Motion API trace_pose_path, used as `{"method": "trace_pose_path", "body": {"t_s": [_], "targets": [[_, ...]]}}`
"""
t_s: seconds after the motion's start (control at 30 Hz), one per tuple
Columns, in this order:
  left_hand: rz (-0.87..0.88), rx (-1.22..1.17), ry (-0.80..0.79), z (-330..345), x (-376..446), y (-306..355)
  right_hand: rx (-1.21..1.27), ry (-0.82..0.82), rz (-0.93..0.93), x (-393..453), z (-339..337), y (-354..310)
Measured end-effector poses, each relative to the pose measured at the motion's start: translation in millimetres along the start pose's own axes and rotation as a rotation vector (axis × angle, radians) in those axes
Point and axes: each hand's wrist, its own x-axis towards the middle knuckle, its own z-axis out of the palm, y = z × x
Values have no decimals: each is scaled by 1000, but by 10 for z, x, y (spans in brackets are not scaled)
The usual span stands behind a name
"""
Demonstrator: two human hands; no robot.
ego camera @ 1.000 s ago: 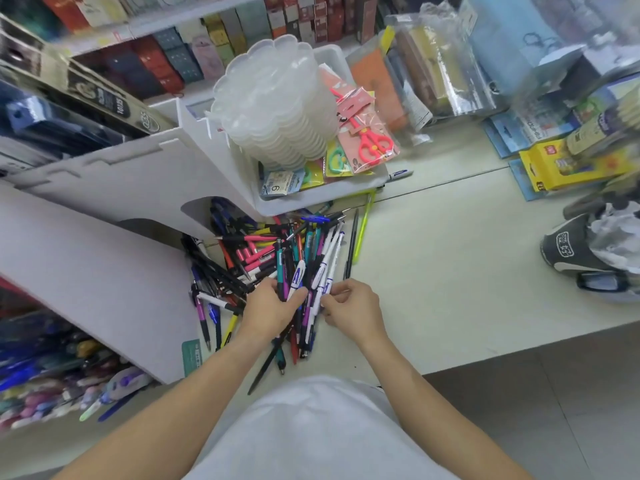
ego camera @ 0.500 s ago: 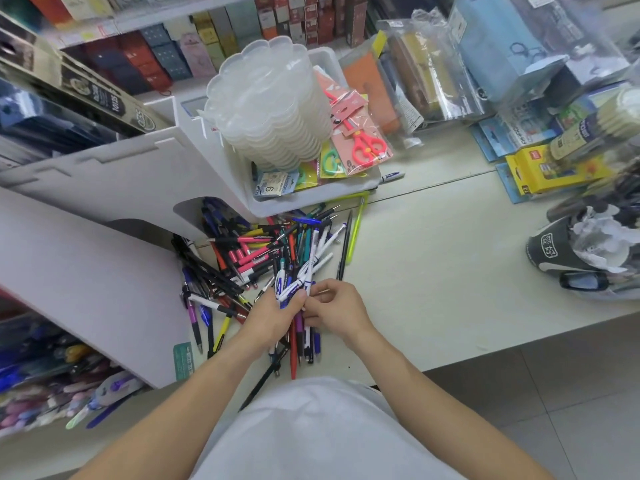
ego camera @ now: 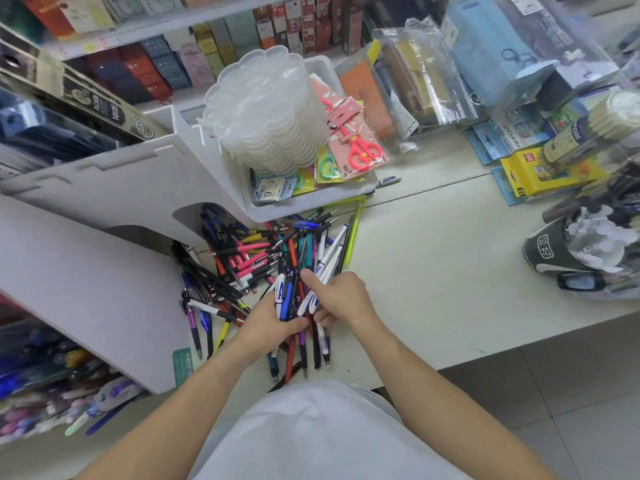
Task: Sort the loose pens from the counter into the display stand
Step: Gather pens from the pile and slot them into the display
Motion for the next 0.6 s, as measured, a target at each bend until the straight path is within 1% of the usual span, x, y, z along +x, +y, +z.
{"method": "trace_pose_path", "body": {"t_s": [0.07,0.17,0.23,0.33,0.4,0.5,0.6], "targets": [[6,42,-18,-17,-17,23,-43,34,-34,81,0,-65],[44,109,24,0,-15,27,-89,30,-80,182,1,-102],[40,104,49,-11,11,4,-139,22,-111,200,-49,-89],[3,78,26,-75,47,-34,-173,-23,-143,155,-217,-41],[-27,-23,-4,-108,43,-42,-160,-111,-144,86,-311,4],[-76,-257,-58,-106,-29,12,-138,-302,-152,-14,-306,98],[-113,-513,-163,-83,-88,65,-127,-417,-186,-103,-176,187]]}}
